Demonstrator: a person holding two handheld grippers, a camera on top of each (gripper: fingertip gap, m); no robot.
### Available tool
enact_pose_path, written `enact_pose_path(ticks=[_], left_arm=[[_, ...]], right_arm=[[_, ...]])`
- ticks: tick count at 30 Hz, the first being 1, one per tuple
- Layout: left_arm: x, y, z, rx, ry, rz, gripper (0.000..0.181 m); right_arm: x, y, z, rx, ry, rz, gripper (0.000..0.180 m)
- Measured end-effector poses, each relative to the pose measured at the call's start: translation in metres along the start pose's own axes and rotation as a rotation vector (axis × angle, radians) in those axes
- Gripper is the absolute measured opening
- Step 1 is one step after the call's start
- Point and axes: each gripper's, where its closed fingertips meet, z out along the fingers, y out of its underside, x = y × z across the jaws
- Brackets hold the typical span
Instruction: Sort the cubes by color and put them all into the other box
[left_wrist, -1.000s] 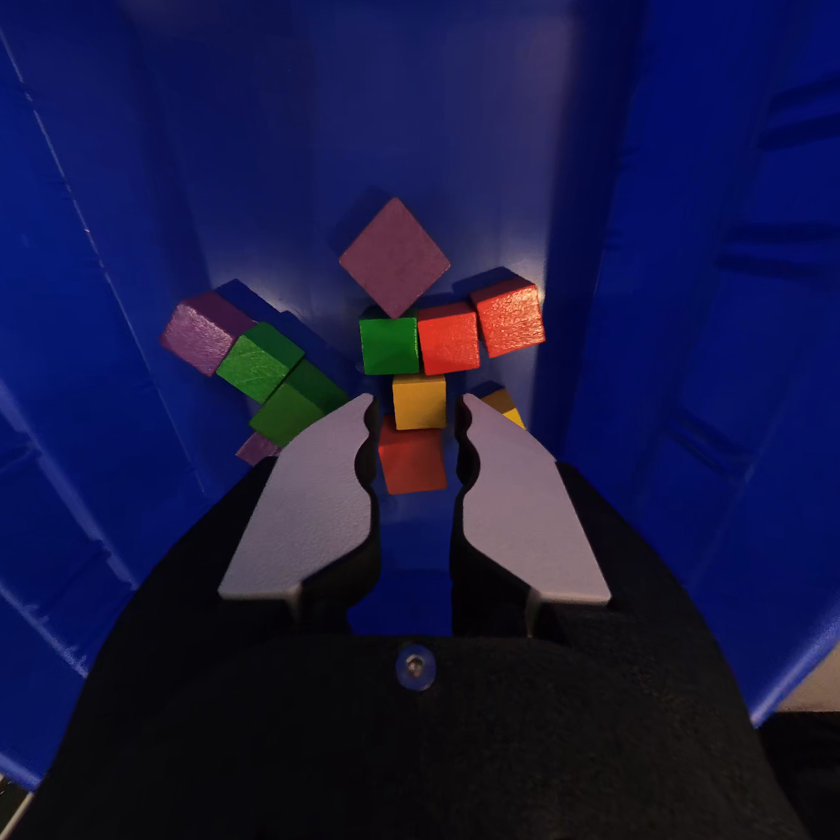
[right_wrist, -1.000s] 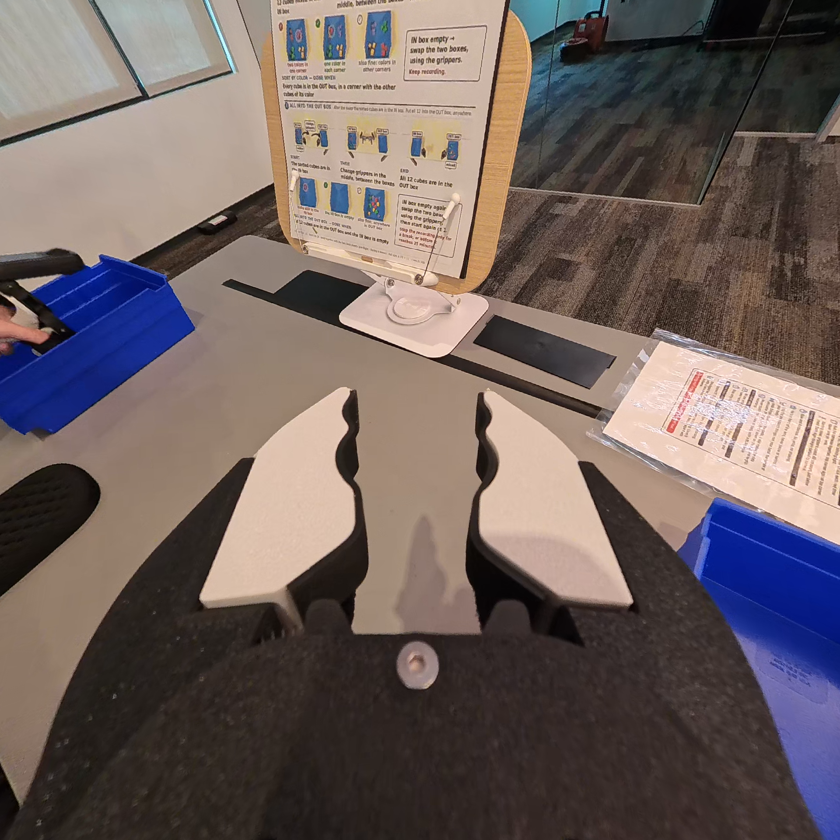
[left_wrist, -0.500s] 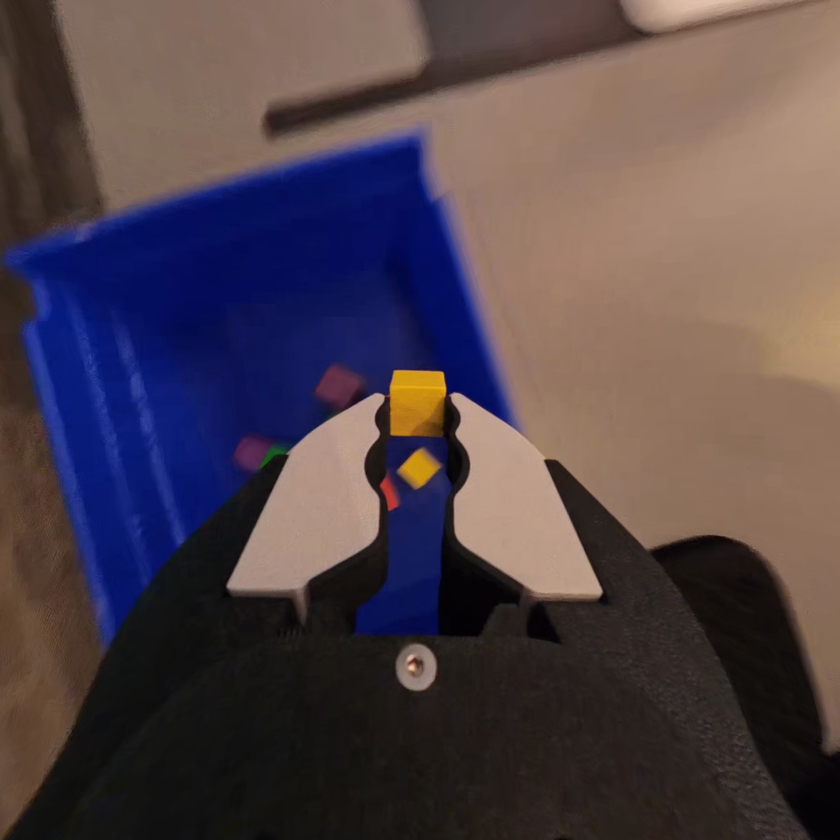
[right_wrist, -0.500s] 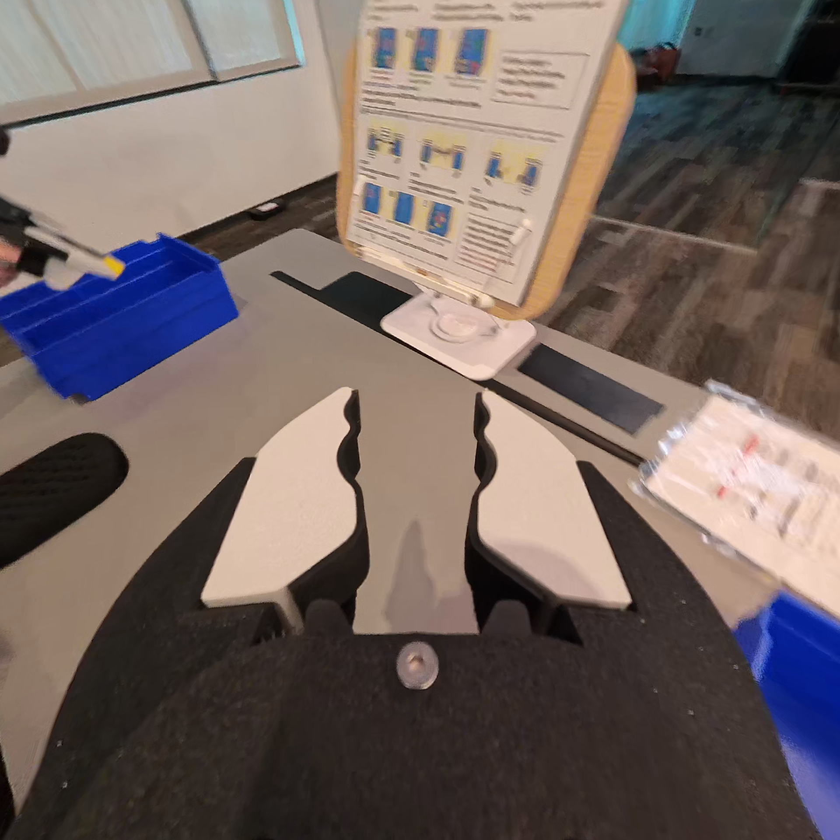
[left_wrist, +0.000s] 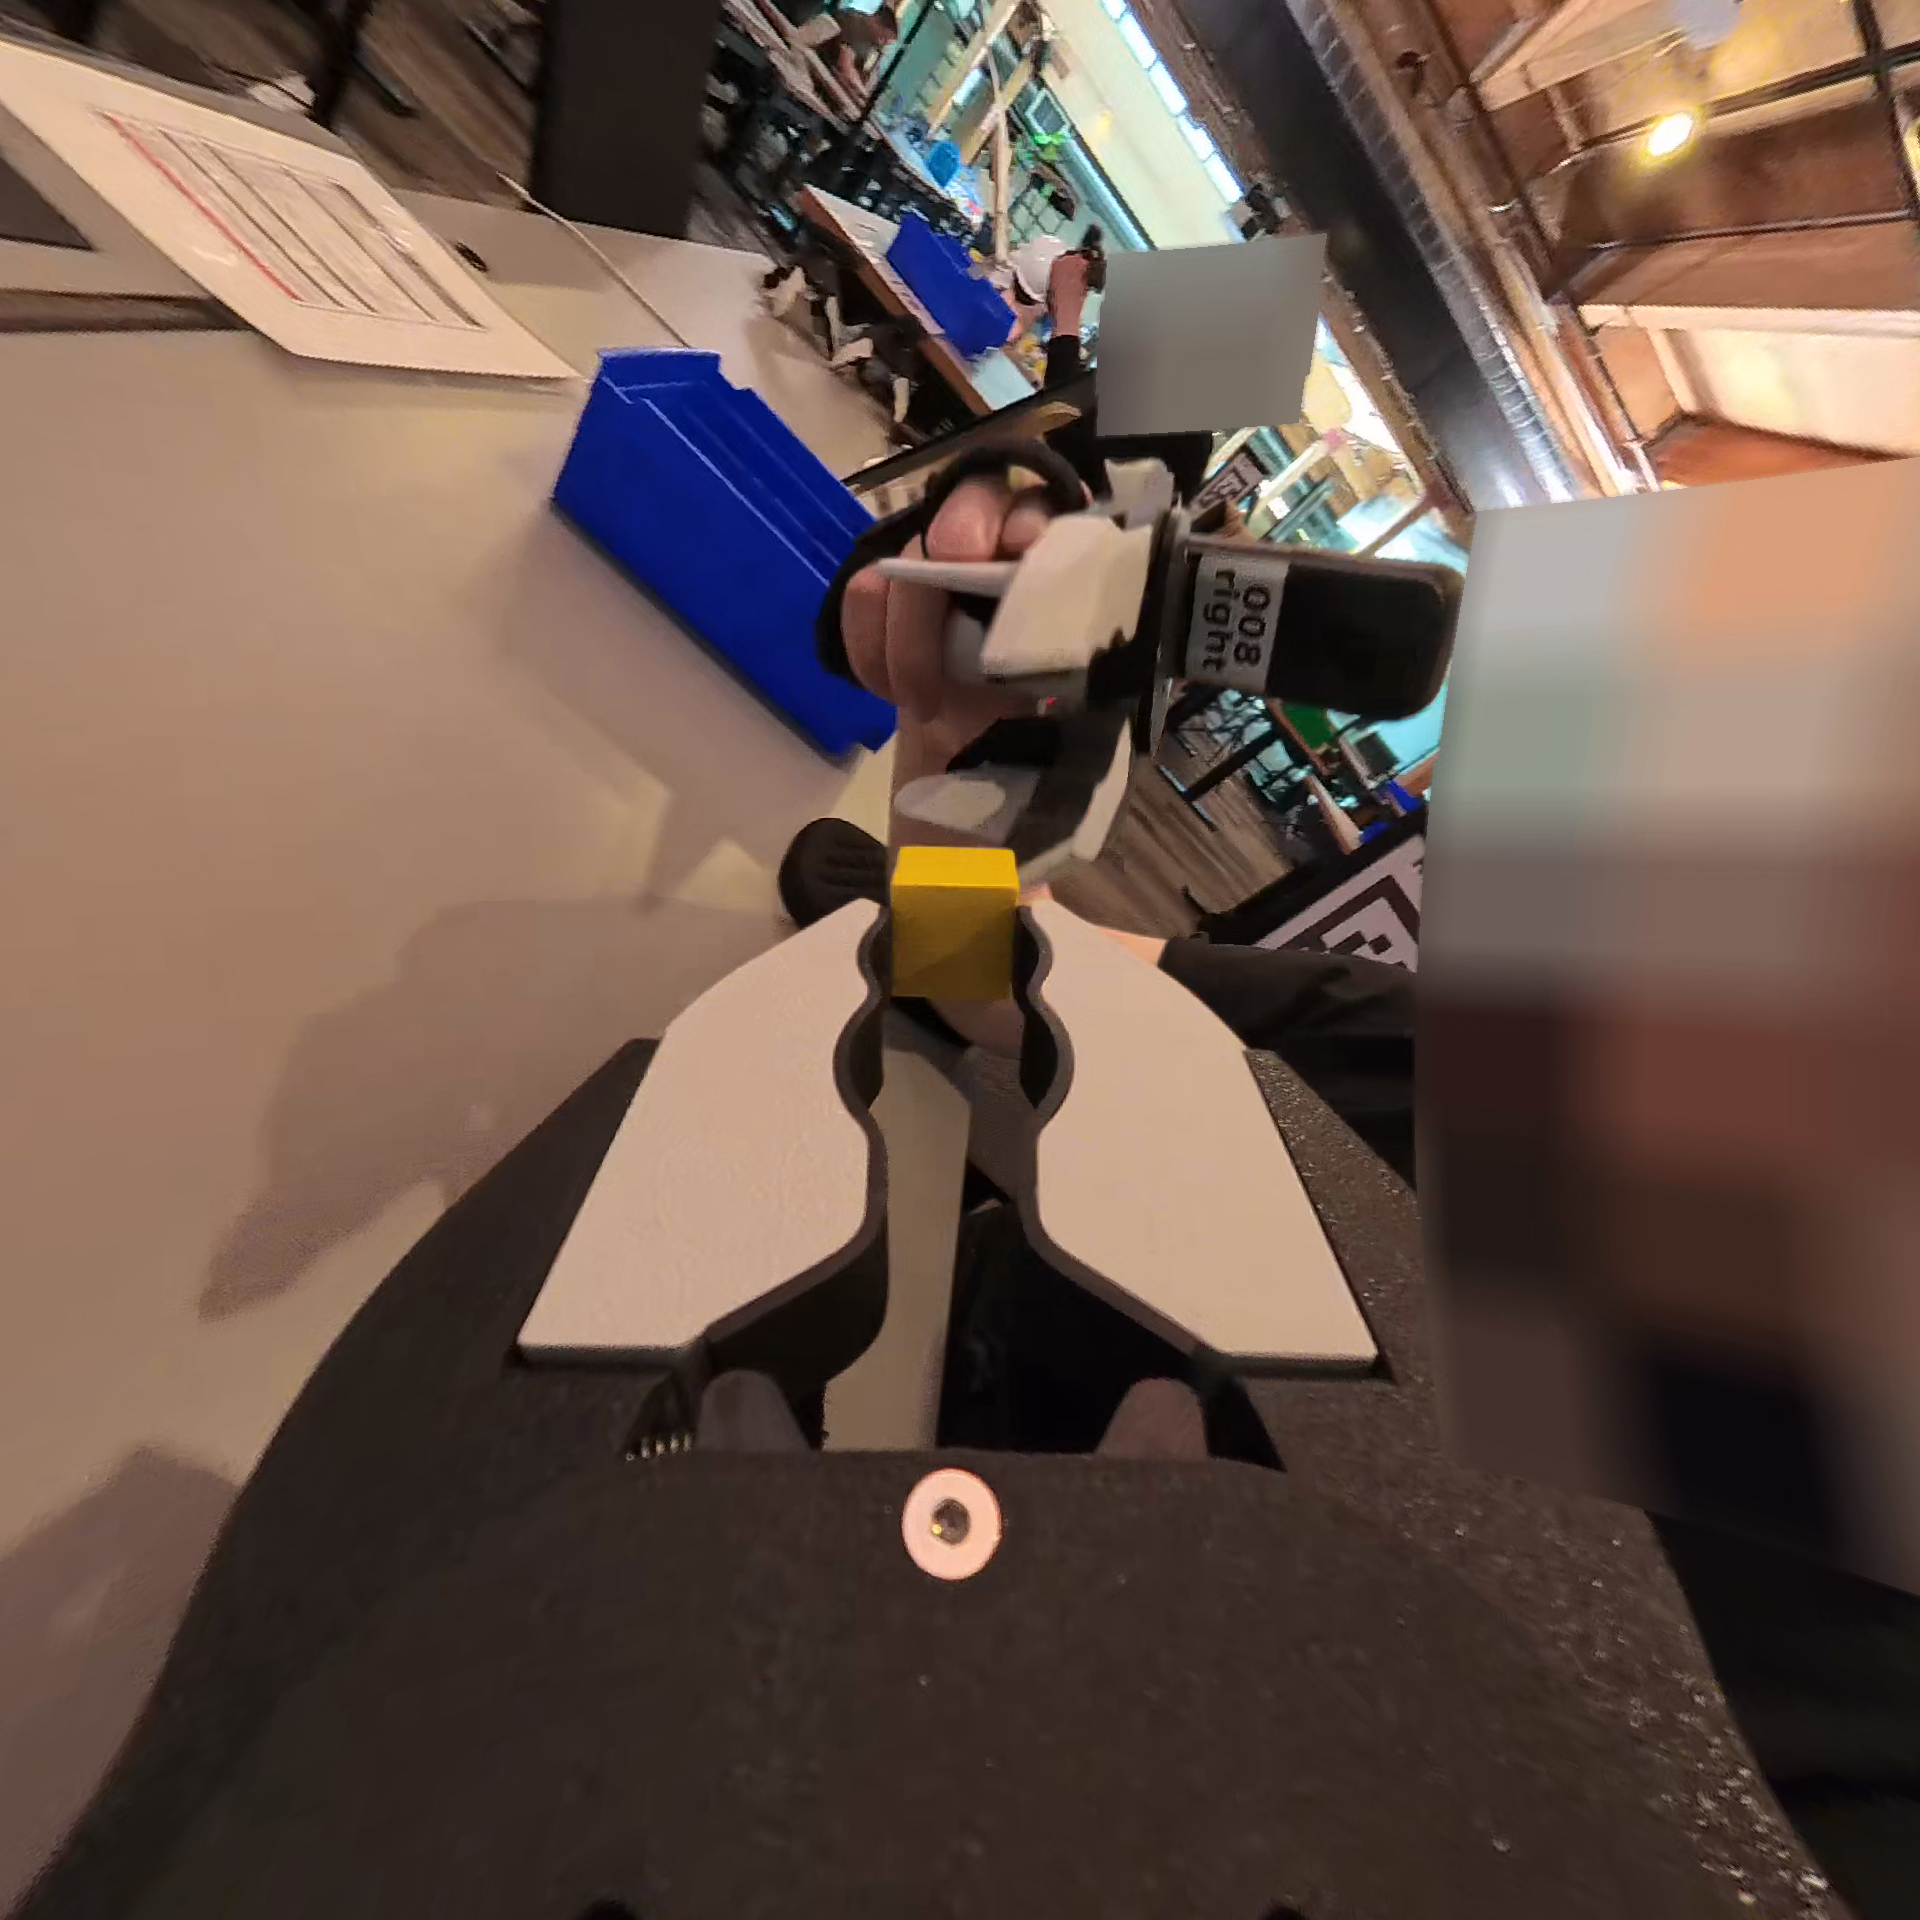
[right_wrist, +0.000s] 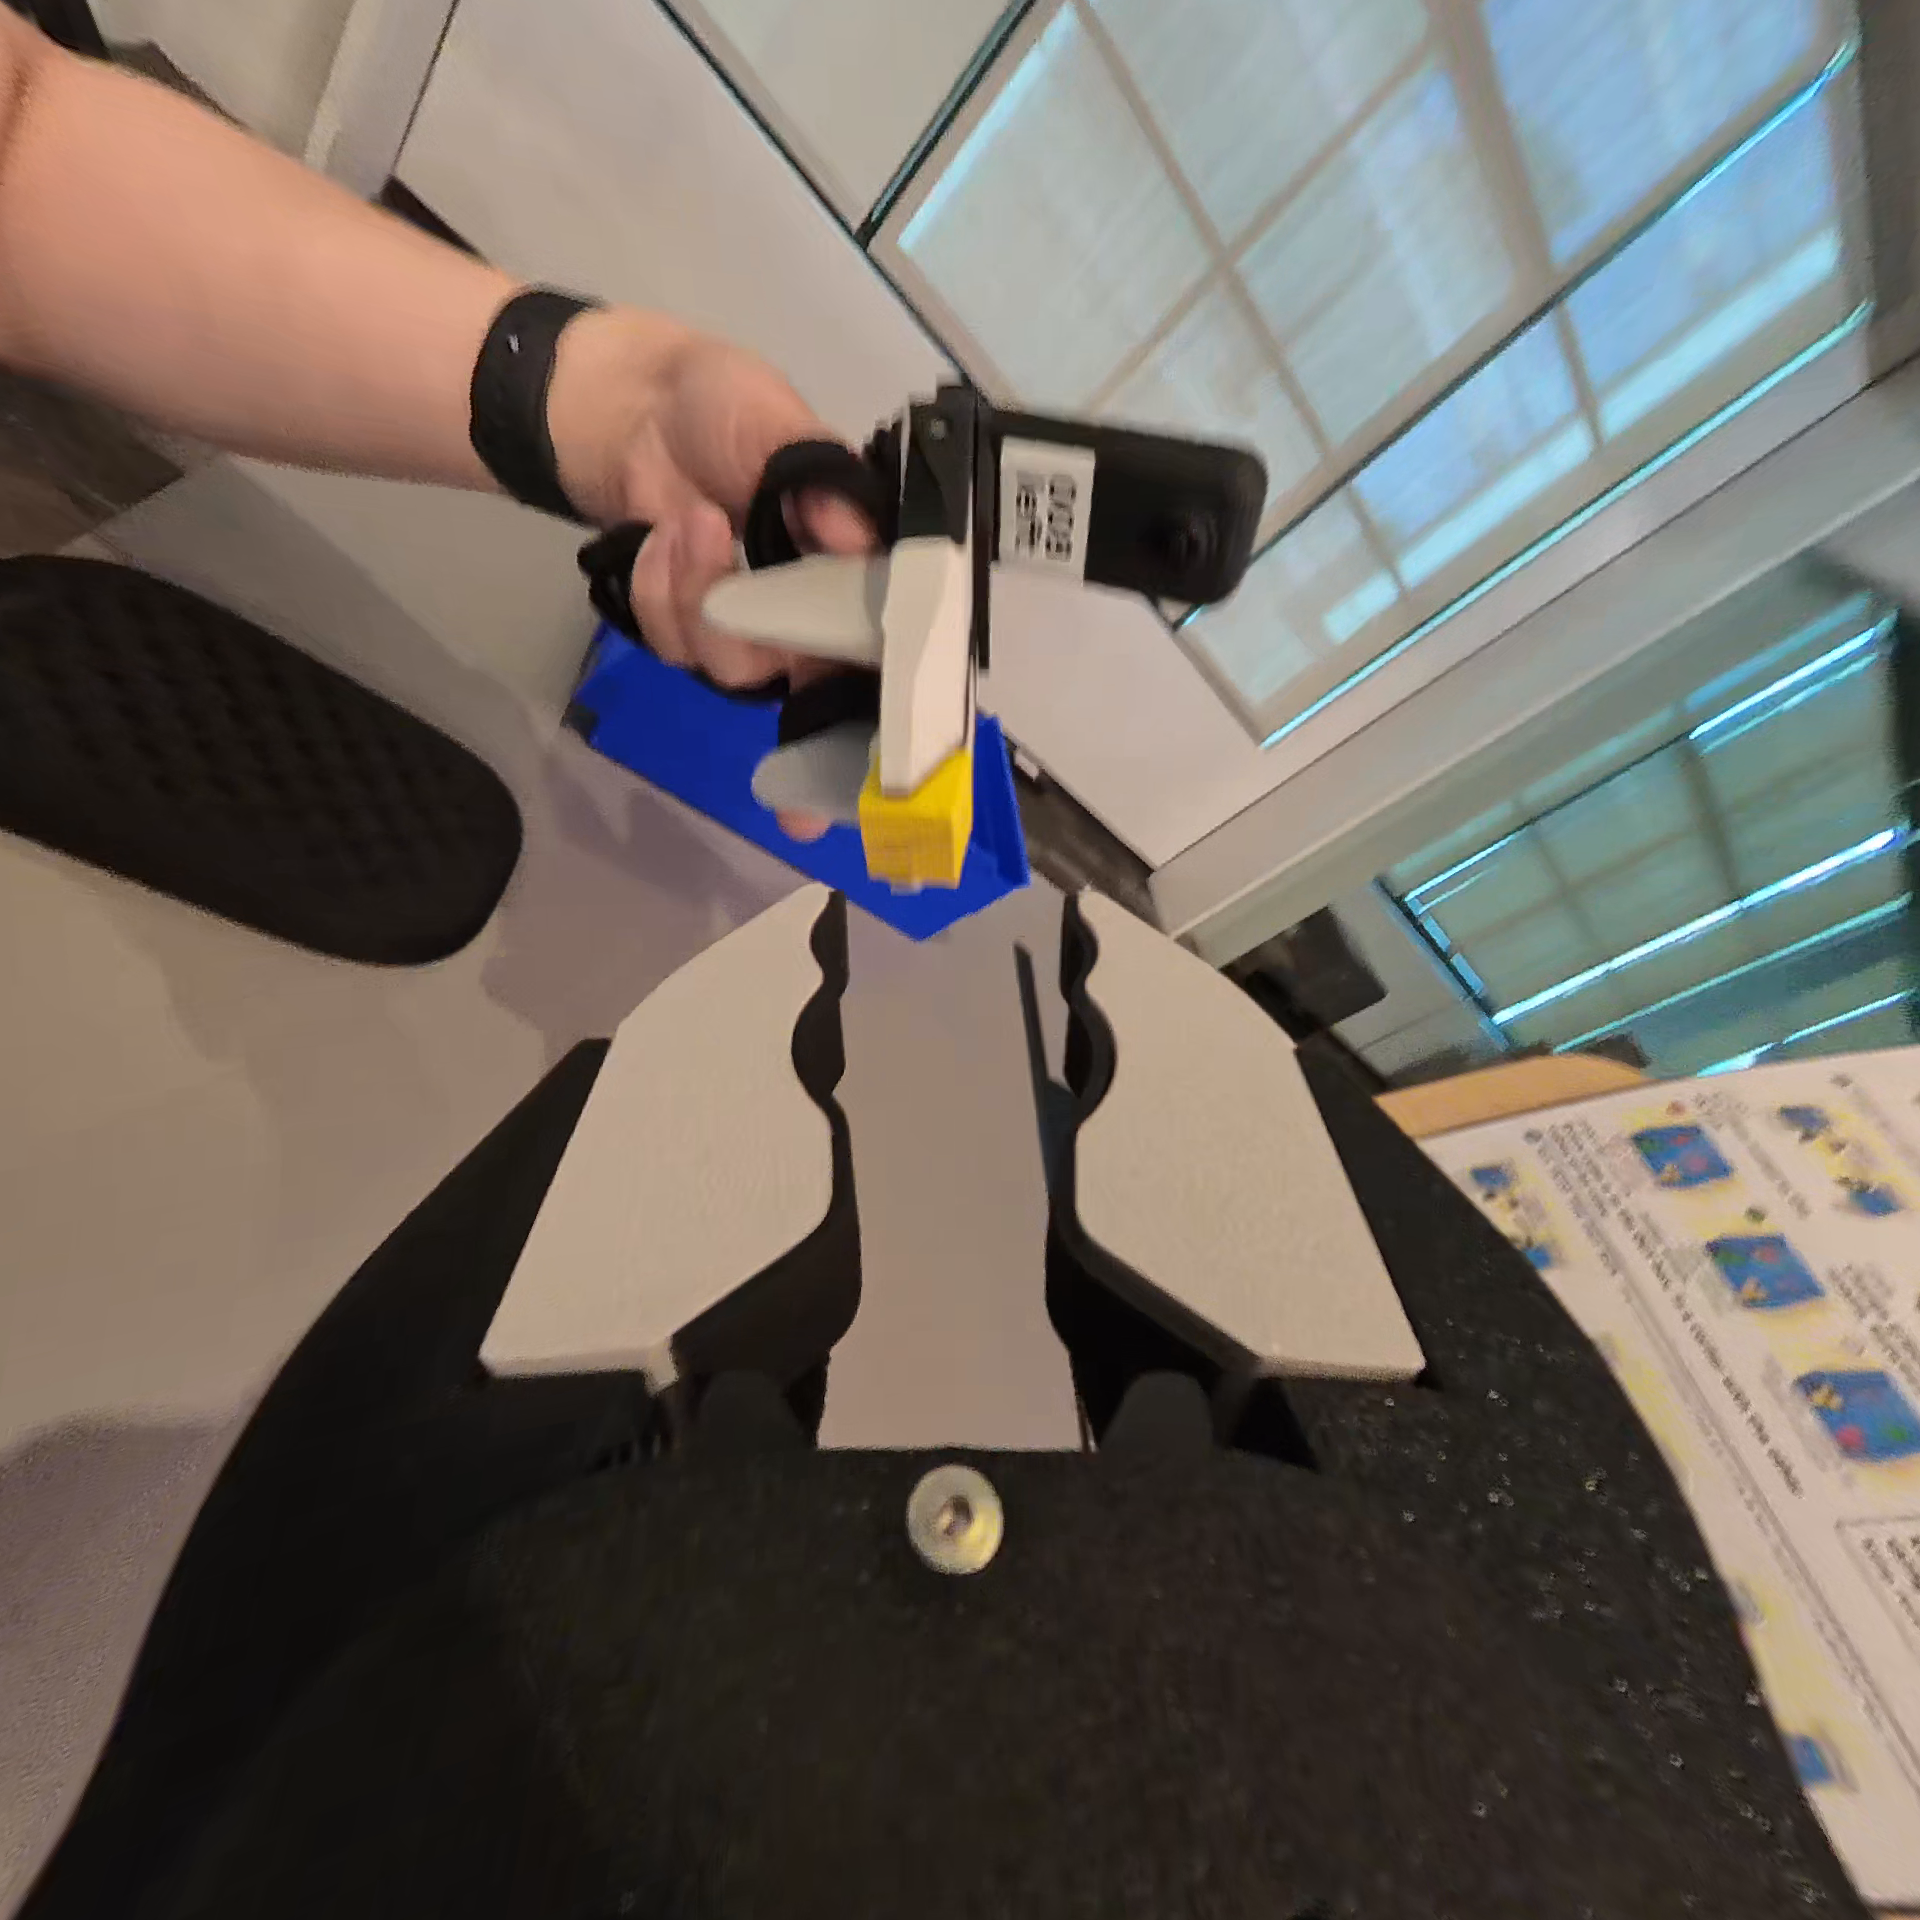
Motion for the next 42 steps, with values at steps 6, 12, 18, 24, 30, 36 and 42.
enact_pose_path(ticks=[6,12,18,24,30,36,42], left_arm=[[0.01,-0.004,0.02,0.003,0.08,-0.026,0.022],[0.016,-0.004,0.029,-0.006,0.109,-0.017,0.022],[0.022,-0.004,0.029,0.003,0.147,-0.017,0.022],[0.016,-0.005,0.019,0.048,0.084,0.041,0.037],[-0.022,0.013,-0.017,0.113,-0.123,0.113,0.043],[-0.049,0.031,-0.056,0.102,-0.354,0.146,0.039],[-0.034,0.027,-0.056,0.116,-0.376,0.202,0.037]], right_arm=[[-0.001,-0.01,0.002,0.053,0.036,-0.03,0.04],[-0.006,-0.002,0.013,0.013,0.05,-0.081,0.029],[-0.003,-0.008,0.011,0.06,0.065,-0.056,0.023],[0.004,-0.007,-0.002,0.022,0.035,-0.012,0.022],[0.091,0.022,-0.14,-0.306,0.357,0.211,0.022],[0.089,0.201,-0.387,-1.105,0.566,0.915,0.022],[-0.004,0.333,-0.499,-1.571,0.516,1.328,0.022]])
